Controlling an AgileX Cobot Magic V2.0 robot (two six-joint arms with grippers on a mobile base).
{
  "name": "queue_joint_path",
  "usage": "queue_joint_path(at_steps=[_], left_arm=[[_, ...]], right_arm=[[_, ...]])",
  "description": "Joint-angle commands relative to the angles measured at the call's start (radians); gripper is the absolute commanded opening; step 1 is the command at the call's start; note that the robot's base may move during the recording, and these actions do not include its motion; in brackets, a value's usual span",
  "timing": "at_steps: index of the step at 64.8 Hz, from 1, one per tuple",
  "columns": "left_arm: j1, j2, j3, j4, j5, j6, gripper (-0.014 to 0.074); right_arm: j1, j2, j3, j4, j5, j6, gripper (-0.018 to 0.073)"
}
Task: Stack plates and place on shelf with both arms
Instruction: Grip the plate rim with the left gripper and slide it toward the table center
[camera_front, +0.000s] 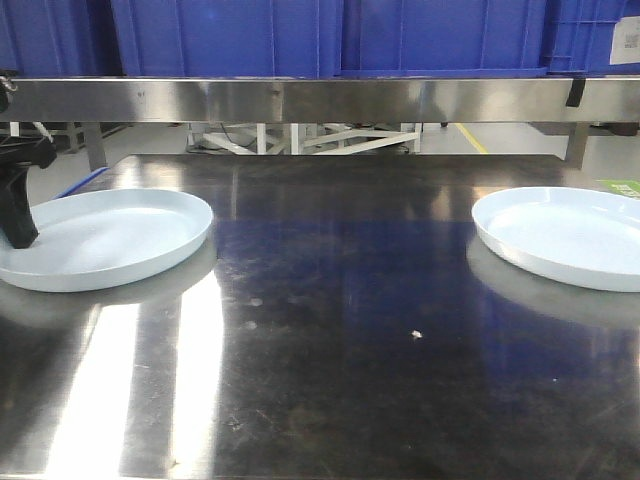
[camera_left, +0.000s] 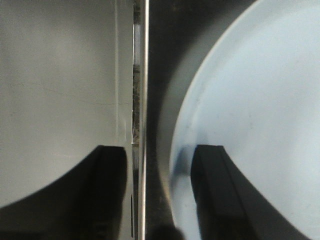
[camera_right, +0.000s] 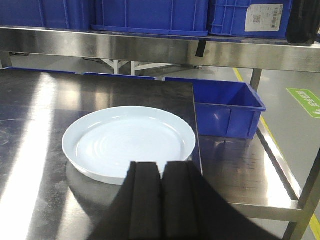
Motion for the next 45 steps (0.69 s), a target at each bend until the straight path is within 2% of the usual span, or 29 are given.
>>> queue_joint_path(at_steps=[1, 6, 7, 10, 20, 31, 39, 45], left_arm=[[-0.004, -0.048, -0.030, -0.012, -0.006, -0.004, 0.0218], [-0.004, -0.048, -0.045, -0.012, 0.015, -0.004, 0.0077], [-0.004, -0.048, -0.052, -0.012, 0.020, -0.004, 0.0071], [-0.004, -0.048, -0.069, -0.012, 0.034, -0.004, 0.0099], [-0.004, -0.048, -0.155, -0.021, 0.130, -0.004, 0.0097], [-0.027, -0.048, -0.256, -0.129, 0.251, -0.004, 0.0097], [-0.094, -0.048, -0.286, -0.204, 0.253, -0.004, 0.0097], [-0.162, -0.042, -0.288, -0.246, 0.202, -0.004, 0.0097]], right_arm=[[-0.004, -0.018, 0.000, 0.000, -0.088, -0.003, 0.0048], [-0.004, -0.018, 0.000, 0.000, -0.088, -0.003, 0.0048], [-0.004, -0.018, 0.000, 0.000, -0.088, -0.003, 0.0048], [-0.004, -0.018, 0.000, 0.000, -0.088, -0.003, 0.0048], [-0.004, -0.018, 0.000, 0.000, -0.088, -0.003, 0.0048], [-0.004, -0.018, 0.000, 0.000, -0.088, -0.003, 0.0048], [-0.004, -0.018, 0.000, 0.000, -0.088, -0.003, 0.0048], [-0.004, -0.018, 0.000, 0.000, -0.088, -0.003, 0.0048]])
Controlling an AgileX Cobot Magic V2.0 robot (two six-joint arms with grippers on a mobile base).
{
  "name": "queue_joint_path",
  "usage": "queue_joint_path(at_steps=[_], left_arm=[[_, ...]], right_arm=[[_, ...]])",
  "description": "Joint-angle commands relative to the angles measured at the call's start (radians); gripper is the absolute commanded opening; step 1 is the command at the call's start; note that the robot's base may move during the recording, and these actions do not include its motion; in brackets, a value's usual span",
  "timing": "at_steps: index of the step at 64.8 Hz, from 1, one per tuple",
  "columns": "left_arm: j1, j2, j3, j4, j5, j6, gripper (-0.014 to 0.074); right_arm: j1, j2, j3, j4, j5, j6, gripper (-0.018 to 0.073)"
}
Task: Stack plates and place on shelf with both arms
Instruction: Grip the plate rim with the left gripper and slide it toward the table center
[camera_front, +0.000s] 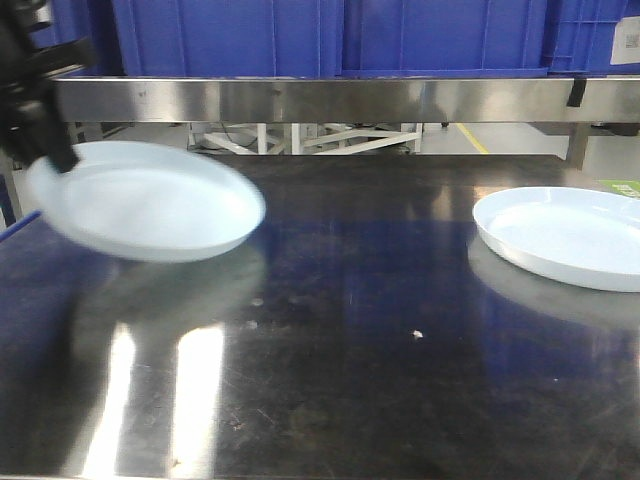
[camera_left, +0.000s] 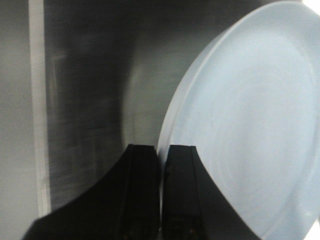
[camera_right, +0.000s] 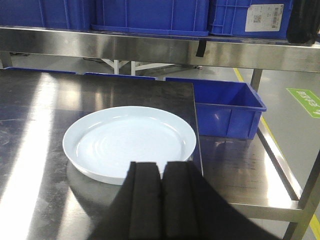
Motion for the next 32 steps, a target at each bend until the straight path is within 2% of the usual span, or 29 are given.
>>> queue_joint_path(at_steps=[1, 9, 16, 29, 32], left_arm=[[-0.080, -0.041, -0.035, -0.093, -0.052, -0.004, 0.0097], [-0.183, 0.001, -0.035, -0.101, -0.120, -0.006, 0.0097], [-0.240, 0.031, -0.035, -0.101, -0.187, -0.009, 0.0097], [-0.257, 0.064, -0.035, -0.101, -0.208, -0.036, 0.0106], [-0.257, 0.064, -0.035, -0.094, -0.206, -0.036, 0.0136]], right_arm=[[-0.004, -0.018, 0.000, 0.000, -0.088, -0.003, 0.0048], [-0.004, -0.018, 0.000, 0.000, -0.088, -0.003, 0.0048], [-0.004, -0.018, 0.000, 0.000, -0.088, -0.003, 0.0048], [-0.004, -0.018, 0.000, 0.000, -0.088, -0.003, 0.0048], [-0.004, -0.018, 0.000, 0.000, -0.088, -0.003, 0.0048]])
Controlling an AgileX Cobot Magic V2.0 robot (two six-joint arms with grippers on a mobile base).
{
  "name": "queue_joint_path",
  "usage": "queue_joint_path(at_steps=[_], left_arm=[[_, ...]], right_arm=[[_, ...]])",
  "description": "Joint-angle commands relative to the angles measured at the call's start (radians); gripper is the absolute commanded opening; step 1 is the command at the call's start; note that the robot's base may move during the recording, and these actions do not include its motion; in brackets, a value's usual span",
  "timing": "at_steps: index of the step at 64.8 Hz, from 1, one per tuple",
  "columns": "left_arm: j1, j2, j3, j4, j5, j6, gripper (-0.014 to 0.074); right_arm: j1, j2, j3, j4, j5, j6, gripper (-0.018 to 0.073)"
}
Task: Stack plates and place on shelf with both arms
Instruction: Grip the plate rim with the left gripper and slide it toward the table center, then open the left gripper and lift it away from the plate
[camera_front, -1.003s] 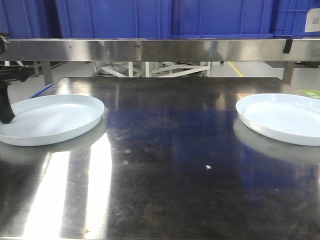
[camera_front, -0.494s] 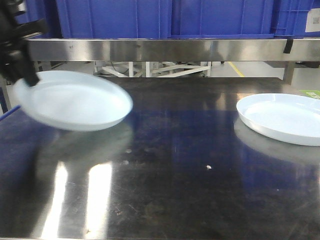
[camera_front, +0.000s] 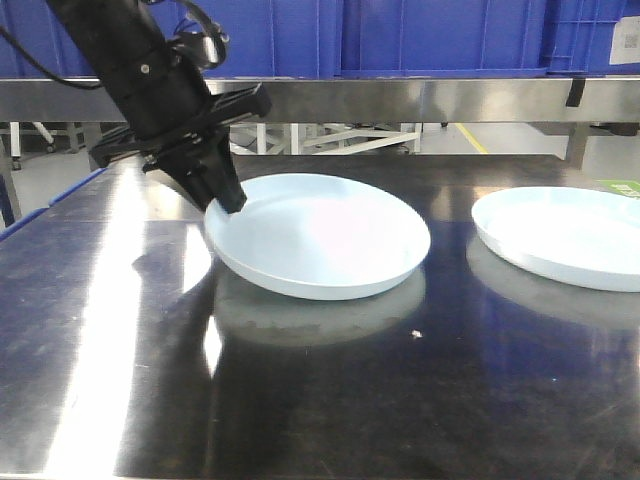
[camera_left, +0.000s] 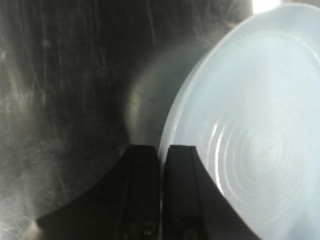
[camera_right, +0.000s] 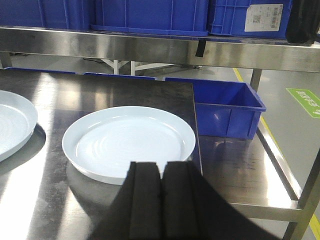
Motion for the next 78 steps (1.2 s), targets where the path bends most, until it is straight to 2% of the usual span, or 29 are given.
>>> queue_joint_path(at_steps=[1, 9, 12, 24, 29, 34, 45, 52, 67, 78], left_arm=[[-0.006, -0.056, -0.031, -0.023, -0.025, -0.014, 0.0148], [-0.010, -0.075, -0.031, -0.002, -0.028, -0.014, 0.0293], [-0.016, -0.094, -0.031, 0.029, -0.026, -0.014, 0.0330], [-0.054, -0.182, 0.013, 0.191, -0.051, -0.014, 0.0327], [-0.073, -0.235, 0.069, 0.265, -0.097, -0.014, 0.0307], [-0.088, -0.299, 0.146, 0.308, -0.171, -0.014, 0.0259], [-0.090, -0.470, 0.374, 0.316, -0.411, -0.014, 0.0077], [-0.088, -0.580, 0.522, 0.341, -0.549, -0.014, 0.0087], [-0.083, -0.835, 0.821, 0.344, -0.825, -0.014, 0.0088], [-0.005, -1.037, 1.026, 0.334, -0.941, -0.014, 0.0088]], right_arm=[[-0.004, -0.018, 0.000, 0.000, -0.088, -0.003, 0.0048], [-0.004, -0.018, 0.000, 0.000, -0.088, -0.003, 0.0048], [-0.004, -0.018, 0.000, 0.000, -0.088, -0.003, 0.0048], [-0.004, -0.018, 0.000, 0.000, -0.088, -0.003, 0.0048], [-0.004, -0.018, 0.000, 0.000, -0.088, -0.003, 0.0048], [-0.004, -0.018, 0.000, 0.000, -0.088, -0.003, 0.0048], [-0.004, -0.018, 0.000, 0.000, -0.088, -0.003, 0.0048], [-0.004, -0.018, 0.000, 0.000, -0.088, -0.003, 0.0048], [-0.004, -0.018, 0.000, 0.000, -0.088, -0.003, 0.0048], [-0.004, -0.018, 0.000, 0.000, -0.088, -0.003, 0.0048]])
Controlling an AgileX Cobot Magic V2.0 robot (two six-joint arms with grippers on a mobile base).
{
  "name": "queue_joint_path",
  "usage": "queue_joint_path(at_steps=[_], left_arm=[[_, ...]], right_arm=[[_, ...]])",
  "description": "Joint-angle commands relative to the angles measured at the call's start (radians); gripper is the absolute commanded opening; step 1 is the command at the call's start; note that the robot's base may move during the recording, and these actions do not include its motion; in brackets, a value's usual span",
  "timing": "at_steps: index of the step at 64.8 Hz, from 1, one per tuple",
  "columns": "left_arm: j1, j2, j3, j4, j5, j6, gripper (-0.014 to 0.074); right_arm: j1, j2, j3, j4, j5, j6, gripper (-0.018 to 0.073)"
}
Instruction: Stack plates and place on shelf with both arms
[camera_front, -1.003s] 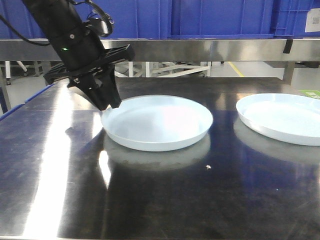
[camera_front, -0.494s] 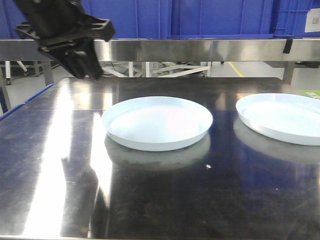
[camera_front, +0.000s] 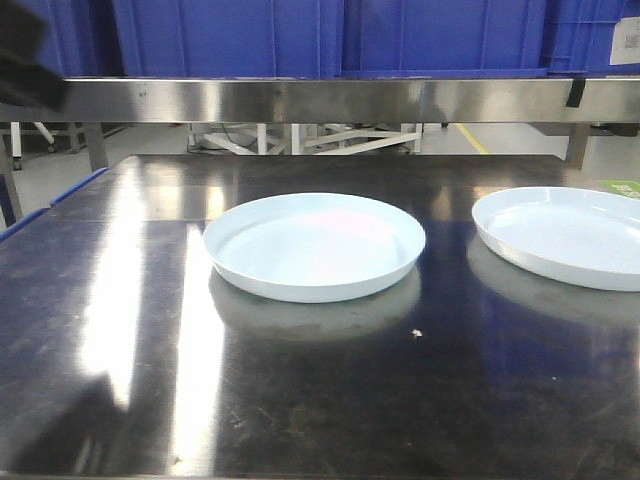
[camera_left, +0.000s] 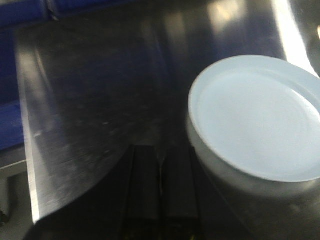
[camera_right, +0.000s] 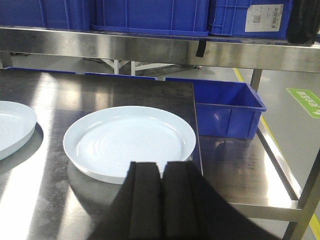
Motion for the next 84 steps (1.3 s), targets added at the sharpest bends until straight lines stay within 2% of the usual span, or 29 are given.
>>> queue_joint_path(at_steps=[1, 15, 30, 41, 65, 84], left_arm=[[0.048, -0.121, 0.070, -0.011, -0.133, -0.011, 0.0088], [0.192, -0.381, 0.213, -0.011, -0.124, -0.011, 0.0088], [0.303, -0.603, 0.220, -0.011, 0.004, -0.011, 0.0088], [0.373, -0.682, 0.220, -0.011, 0.042, -0.011, 0.0088], [0.380, -0.746, 0.220, -0.011, 0.060, -0.011, 0.0085], [0.380, -0.746, 0.220, -0.011, 0.060, -0.011, 0.0082]], right_arm=[[-0.004, -0.018, 0.000, 0.000, -0.088, -0.003, 0.0048], [-0.004, -0.018, 0.000, 0.000, -0.088, -0.003, 0.0048], [-0.004, -0.018, 0.000, 0.000, -0.088, -0.003, 0.0048], [-0.004, -0.018, 0.000, 0.000, -0.088, -0.003, 0.0048], [-0.004, -0.018, 0.000, 0.000, -0.100, -0.003, 0.0048], [-0.004, -0.018, 0.000, 0.016, -0.299, 0.014, 0.0048]])
